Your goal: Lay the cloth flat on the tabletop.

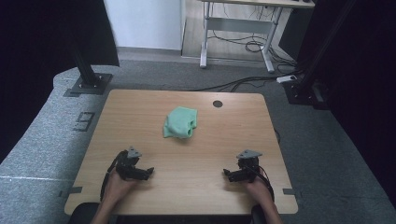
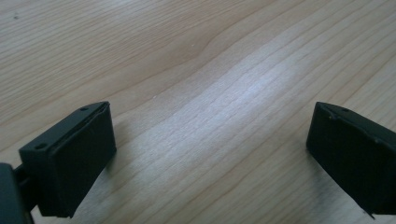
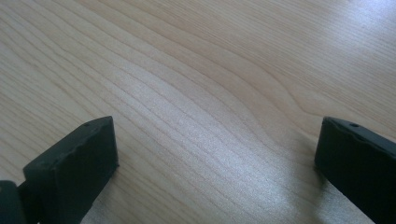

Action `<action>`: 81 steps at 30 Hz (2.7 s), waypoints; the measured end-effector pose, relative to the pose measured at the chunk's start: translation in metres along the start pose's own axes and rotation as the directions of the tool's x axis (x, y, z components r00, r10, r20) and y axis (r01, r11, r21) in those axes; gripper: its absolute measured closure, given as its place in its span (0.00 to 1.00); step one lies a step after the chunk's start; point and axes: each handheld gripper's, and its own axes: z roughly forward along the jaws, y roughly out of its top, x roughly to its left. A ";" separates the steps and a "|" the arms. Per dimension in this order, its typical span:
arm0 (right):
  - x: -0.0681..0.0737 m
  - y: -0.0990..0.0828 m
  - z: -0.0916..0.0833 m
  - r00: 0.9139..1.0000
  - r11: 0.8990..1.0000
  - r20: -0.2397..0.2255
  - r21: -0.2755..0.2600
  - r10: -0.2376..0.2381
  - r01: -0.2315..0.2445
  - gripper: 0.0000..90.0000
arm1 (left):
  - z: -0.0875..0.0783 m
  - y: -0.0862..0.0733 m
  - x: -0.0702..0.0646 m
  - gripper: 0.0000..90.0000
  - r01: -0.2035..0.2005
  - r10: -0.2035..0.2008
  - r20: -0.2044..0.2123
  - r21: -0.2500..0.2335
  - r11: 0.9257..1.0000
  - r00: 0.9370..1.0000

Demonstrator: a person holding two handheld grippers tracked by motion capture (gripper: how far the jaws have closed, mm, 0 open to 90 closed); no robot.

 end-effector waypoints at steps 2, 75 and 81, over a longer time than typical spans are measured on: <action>0.000 0.000 0.000 1.000 1.000 0.000 0.000 0.000 0.000 0.00 | 0.000 0.002 -0.001 0.02 -0.002 0.002 0.003 -0.002 1.000 1.000; 0.000 0.000 0.000 1.000 1.000 0.000 -0.001 -0.001 0.001 0.00 | 0.078 0.155 -0.039 0.64 -0.212 0.213 0.097 -0.026 0.977 0.972; 0.000 0.000 0.000 1.000 1.000 0.000 -0.001 -0.001 0.001 0.00 | 0.078 0.151 -0.034 0.94 -0.197 0.199 0.118 -0.027 0.980 0.973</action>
